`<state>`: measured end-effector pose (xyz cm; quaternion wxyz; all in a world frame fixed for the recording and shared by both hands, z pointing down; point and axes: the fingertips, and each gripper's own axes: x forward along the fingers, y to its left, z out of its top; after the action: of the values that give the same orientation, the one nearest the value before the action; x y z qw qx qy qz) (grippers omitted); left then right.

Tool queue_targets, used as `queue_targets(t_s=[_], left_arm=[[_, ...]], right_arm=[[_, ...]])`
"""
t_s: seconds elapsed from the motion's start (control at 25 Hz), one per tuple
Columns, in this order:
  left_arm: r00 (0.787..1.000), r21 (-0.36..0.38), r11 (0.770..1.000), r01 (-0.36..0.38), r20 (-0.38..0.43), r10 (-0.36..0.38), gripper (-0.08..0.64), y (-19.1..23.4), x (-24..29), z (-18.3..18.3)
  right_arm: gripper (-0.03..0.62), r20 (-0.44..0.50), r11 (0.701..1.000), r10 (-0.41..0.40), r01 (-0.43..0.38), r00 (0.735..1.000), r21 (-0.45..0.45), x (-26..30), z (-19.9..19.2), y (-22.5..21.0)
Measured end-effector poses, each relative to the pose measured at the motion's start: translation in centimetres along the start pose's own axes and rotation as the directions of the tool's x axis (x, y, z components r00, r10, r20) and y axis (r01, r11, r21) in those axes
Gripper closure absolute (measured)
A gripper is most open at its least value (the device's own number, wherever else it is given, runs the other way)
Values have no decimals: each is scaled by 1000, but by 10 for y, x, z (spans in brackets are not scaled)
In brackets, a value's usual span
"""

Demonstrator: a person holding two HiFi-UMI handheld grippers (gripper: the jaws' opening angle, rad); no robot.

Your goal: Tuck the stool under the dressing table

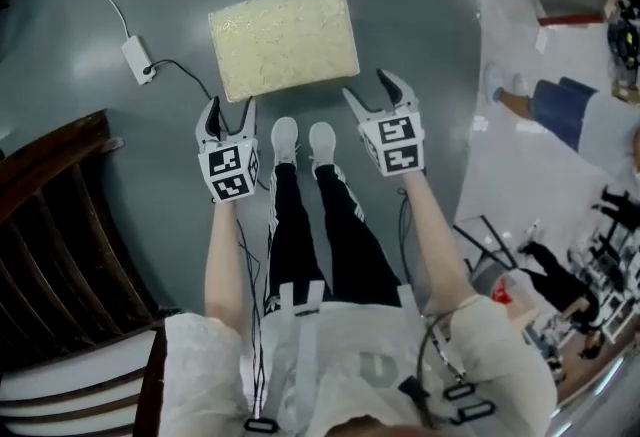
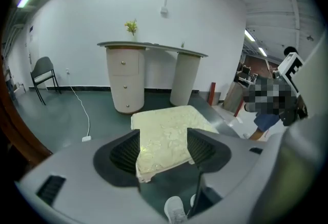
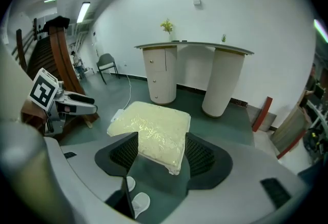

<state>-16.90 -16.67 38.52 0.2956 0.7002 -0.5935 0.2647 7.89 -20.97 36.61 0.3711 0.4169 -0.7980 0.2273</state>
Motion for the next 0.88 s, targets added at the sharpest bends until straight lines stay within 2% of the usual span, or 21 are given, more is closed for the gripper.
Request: queue_targets(t_s=[0.24, 0.36, 0.48, 0.6, 0.72, 0.88], left_arm=[[996, 88, 996, -20, -84, 27, 271, 15, 56, -86], [990, 95, 995, -36, -133, 48, 255, 34, 77, -129], [982, 96, 994, -47, -180, 64, 249, 51, 100, -165], [975, 91, 995, -46, -213, 64, 249, 62, 119, -189], [970, 99, 994, -44, -233, 67, 249, 69, 132, -209], [976, 157, 987, -9, -214, 43, 249, 66, 151, -218]], right_arm=[[314, -128, 997, 38, -46, 991, -60, 70, -78, 0], [314, -189, 994, 60, -77, 980, -82, 103, -114, 7], [313, -240, 997, 32, -49, 970, -65, 134, -146, -3], [311, -272, 1000, -3, -1, 962, -15, 159, -171, -18], [310, -300, 1000, -13, 10, 954, -10, 180, -194, -23], [310, -244, 1000, -21, 15, 970, -26, 201, -202, -32]])
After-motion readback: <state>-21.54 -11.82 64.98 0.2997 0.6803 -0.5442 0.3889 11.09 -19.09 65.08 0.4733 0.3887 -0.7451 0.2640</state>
